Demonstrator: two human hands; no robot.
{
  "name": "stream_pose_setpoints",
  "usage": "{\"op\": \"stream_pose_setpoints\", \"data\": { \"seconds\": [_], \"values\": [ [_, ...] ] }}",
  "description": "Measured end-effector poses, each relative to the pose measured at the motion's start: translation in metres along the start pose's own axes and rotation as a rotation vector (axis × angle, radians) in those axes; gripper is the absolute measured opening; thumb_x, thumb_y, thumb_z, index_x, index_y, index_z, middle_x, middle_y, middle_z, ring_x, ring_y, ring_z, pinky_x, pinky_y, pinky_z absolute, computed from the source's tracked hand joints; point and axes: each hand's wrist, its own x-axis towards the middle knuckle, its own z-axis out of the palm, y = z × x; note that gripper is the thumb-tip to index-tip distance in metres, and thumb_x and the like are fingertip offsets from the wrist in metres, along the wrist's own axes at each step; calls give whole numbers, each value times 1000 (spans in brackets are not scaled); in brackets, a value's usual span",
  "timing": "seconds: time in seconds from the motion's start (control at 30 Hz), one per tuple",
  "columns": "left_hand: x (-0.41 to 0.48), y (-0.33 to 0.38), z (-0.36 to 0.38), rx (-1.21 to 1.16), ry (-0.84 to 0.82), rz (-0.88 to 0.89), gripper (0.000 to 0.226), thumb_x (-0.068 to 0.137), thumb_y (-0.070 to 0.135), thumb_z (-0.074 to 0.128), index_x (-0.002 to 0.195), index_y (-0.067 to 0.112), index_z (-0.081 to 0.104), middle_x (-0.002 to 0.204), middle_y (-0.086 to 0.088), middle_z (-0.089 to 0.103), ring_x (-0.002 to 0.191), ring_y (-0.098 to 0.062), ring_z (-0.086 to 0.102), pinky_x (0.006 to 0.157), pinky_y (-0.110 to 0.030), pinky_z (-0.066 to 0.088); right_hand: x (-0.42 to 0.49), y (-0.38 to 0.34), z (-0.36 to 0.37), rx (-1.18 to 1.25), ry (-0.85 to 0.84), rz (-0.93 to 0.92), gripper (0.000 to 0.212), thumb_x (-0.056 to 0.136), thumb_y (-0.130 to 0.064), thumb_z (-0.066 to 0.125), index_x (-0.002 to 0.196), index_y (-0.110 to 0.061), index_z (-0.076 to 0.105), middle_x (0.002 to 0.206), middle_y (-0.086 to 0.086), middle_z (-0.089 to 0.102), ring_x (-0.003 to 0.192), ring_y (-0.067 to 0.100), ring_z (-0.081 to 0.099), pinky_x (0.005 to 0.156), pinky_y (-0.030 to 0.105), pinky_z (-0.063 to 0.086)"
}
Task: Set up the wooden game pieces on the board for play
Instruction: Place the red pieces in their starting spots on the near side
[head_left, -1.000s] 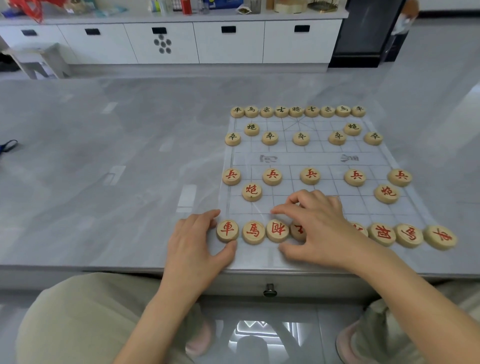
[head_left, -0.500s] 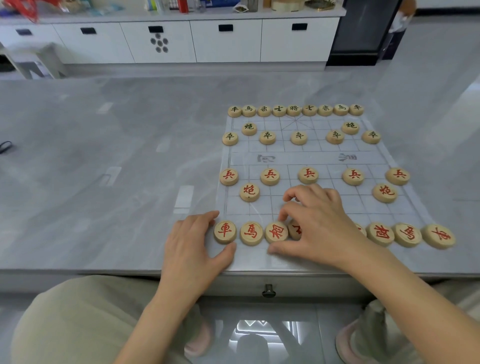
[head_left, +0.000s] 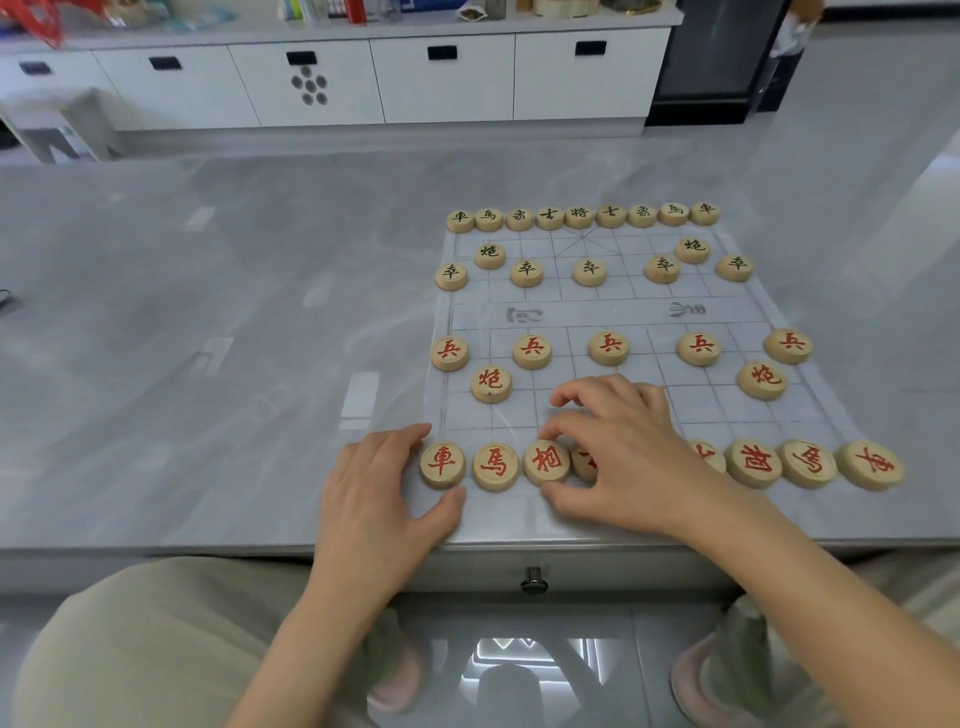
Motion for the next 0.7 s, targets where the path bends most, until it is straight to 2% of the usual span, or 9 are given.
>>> {"op": "stream_pose_setpoints", "data": {
  "seconds": [0.13, 0.43, 0.5, 0.6, 0.7],
  "values": [
    [0, 0, 1, 12, 9, 4, 63, 68, 59, 52, 124, 31, 52, 106, 22, 47, 98, -7, 47, 82, -24, 38, 1, 0, 2, 16, 29, 34, 38, 73, -58, 59, 99, -31, 59, 125, -15, 39, 120, 8, 27, 87, 25, 11],
    [0, -1, 2, 14, -3, 4, 63, 68, 59, 52, 124, 31, 52, 107, 22, 46, 100, -8, 47, 82, -24, 36, 0, 1, 5, 1, 30, 53, 44, 71, -64, 54, 99, -32, 57, 123, -15, 41, 118, 7, 29, 87, 27, 14],
    [0, 0, 1, 9, -8, 7, 64, 67, 61, 51, 124, 32, 51, 109, 21, 44, 102, -8, 45, 83, -26, 35, 0, 1, 5, -11, 19, 56, 52, 67, -70, 50, 104, -33, 56, 123, -16, 39, 119, 8, 28, 87, 27, 15],
    [2, 5, 0, -2, -32, 29, 67, 65, 64, 53, 125, 35, 50, 118, 17, 45, 108, -6, 40, 88, -29, 35, -4, 5, 1, 0, 5, 80, 78, 57, -81, 38, 120, -37, 50, 126, -18, 35, 121, 5, 25, 91, 26, 13],
    [6, 12, 2, -22, -37, 70, 66, 64, 66, 56, 123, 36, 53, 125, 12, 45, 115, -10, 39, 95, -33, 35, -10, 14, -3, 17, 31, 121, 89, 53, -85, 35, 127, -38, 46, 126, -19, 35, 120, 4, 24, 92, 25, 12]
  ]
}}
